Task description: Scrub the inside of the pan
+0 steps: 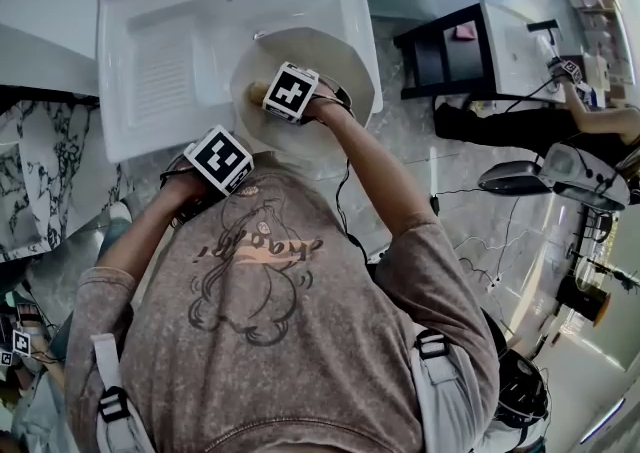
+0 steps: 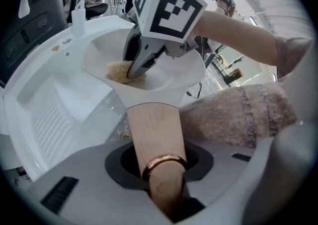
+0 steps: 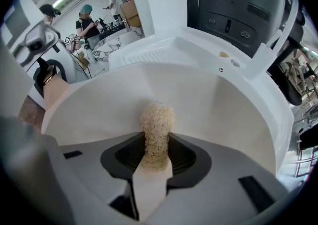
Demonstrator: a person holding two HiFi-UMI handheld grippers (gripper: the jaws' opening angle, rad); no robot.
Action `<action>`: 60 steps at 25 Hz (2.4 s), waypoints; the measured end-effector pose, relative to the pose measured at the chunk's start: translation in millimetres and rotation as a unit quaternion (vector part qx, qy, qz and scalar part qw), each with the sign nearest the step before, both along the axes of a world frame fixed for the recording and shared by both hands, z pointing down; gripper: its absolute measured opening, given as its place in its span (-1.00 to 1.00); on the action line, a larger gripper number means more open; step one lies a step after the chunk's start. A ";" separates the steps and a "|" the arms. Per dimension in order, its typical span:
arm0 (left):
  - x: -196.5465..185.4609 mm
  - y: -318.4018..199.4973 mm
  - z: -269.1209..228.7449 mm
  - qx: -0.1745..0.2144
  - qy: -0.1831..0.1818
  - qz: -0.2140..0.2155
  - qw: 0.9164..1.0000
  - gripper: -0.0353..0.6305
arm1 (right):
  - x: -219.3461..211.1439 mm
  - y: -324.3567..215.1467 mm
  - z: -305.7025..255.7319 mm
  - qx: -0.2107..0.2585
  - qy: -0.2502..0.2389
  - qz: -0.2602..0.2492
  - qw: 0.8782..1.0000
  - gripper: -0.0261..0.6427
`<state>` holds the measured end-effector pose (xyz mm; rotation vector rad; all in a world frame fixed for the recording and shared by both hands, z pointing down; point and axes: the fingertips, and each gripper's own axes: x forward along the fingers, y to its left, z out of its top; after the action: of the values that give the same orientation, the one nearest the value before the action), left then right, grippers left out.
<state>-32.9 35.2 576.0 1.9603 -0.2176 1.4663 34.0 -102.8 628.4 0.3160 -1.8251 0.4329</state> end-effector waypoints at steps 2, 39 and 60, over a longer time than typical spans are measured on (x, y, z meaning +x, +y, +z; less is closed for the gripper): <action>0.2 -0.2 -0.3 -0.001 0.001 0.001 1.000 -0.49 | 2.9 -8.0 1.4 0.004 0.001 0.012 1.000 -0.47; 1.6 -5.1 -0.1 -0.017 0.010 -0.004 1.000 -0.49 | 130.6 -18.7 5.5 0.024 0.167 -0.042 0.985 -0.47; 5.2 5.1 1.7 -0.053 0.026 0.006 0.998 -0.51 | 135.1 23.7 -7.0 -0.046 0.146 -0.026 0.988 -0.47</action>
<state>-27.7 40.3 577.7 1.9139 -0.1037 1.4033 169.1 -79.1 621.4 0.2537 -1.5203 0.4111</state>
